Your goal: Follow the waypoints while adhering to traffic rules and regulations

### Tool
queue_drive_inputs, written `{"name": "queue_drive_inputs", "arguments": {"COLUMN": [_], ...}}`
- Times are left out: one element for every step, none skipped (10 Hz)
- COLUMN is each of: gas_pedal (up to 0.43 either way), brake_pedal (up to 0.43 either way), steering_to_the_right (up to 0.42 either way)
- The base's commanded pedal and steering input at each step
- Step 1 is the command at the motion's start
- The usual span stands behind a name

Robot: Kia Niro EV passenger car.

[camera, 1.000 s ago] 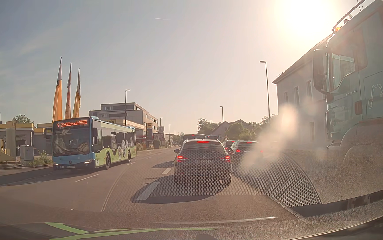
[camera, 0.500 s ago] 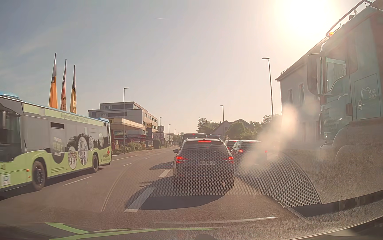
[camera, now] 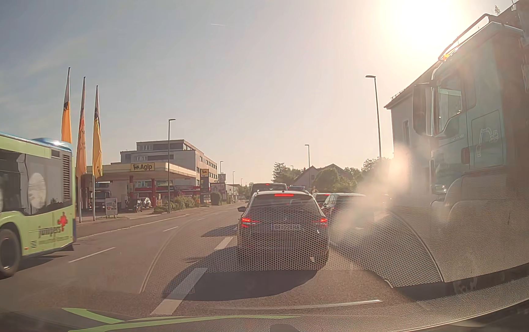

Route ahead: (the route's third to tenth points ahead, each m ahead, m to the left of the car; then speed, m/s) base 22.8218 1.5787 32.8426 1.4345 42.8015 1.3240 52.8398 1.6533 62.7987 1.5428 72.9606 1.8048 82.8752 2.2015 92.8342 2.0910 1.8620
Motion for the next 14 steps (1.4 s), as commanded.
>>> {"name": "queue_drive_inputs", "arguments": {"gas_pedal": [0.000, 0.000, 0.000, 0.000, 0.000, 0.000, 0.000, 0.000, 0.000, 0.000, 0.000, 0.000, 0.000, 0.000], "brake_pedal": [0.195, 0.201, 0.195, 0.195, 0.201, 0.201, 0.207, 0.207, 0.207, 0.207, 0.207, 0.207, 0.207, 0.213], "steering_to_the_right": [0.001, 0.002, 0.001, 0.000, 0.000, 0.000, 0.000, 0.000, 0.000, 0.000, 0.000, 0.000, 0.000, 0.000]}}
